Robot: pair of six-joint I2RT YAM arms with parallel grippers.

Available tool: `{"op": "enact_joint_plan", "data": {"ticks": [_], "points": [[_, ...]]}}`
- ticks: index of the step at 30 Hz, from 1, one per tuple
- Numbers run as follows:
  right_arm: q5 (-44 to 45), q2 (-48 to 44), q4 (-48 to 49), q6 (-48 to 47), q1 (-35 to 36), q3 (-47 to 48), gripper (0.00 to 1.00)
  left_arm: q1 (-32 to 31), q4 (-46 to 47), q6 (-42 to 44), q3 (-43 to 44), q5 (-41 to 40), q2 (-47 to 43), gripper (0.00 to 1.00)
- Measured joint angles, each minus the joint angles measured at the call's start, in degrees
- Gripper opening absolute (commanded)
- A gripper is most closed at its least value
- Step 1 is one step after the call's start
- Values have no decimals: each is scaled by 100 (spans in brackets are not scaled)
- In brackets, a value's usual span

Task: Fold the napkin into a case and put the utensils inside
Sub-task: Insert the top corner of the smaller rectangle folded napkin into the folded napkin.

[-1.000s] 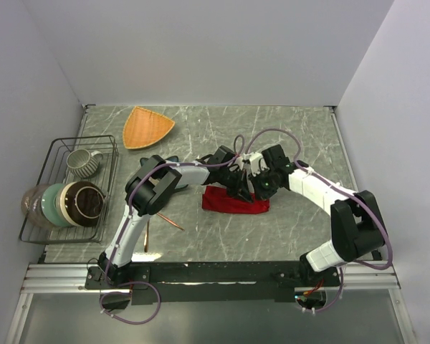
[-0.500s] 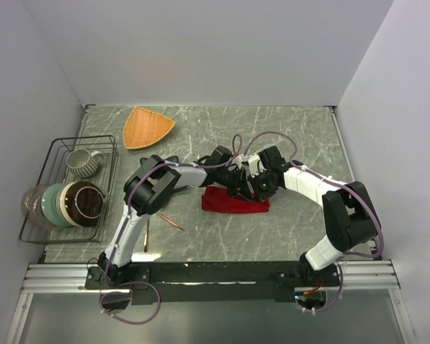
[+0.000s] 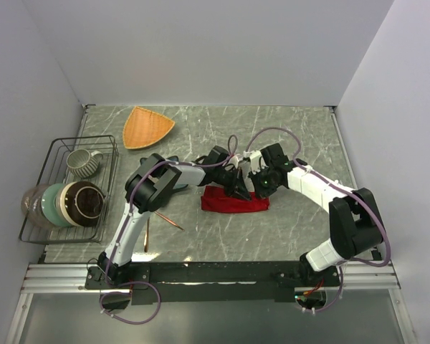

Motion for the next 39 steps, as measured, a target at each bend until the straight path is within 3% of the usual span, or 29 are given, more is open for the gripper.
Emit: {"op": "enact_joint_plan", "data": {"ticks": [15, 19, 20, 25, 32, 34, 35, 39], "points": [[103, 372, 125, -4, 0, 0, 0, 48, -2, -48, 192, 9, 107, 2], [223, 461, 208, 0, 0, 0, 0, 50, 173, -118, 114, 11, 107, 13], [247, 494, 229, 11, 0, 0, 0, 50, 289, -149, 50, 9, 98, 24], [315, 664, 271, 105, -26, 55, 0, 120, 903, -396, -673, -116, -339, 42], [299, 699, 229, 229, -68, 96, 0, 363, 1392, -516, -1303, -415, -1261, 53], [299, 702, 221, 254, -70, 105, 0, 442, 1556, -557, -1552, -533, -1556, 48], [299, 702, 214, 260, -70, 107, 0, 487, 1648, -566, -1727, -599, -1731, 28], [258, 723, 199, 306, -103, 120, 0, 601, 1696, -518, -2258, -789, -2358, 1]]}}
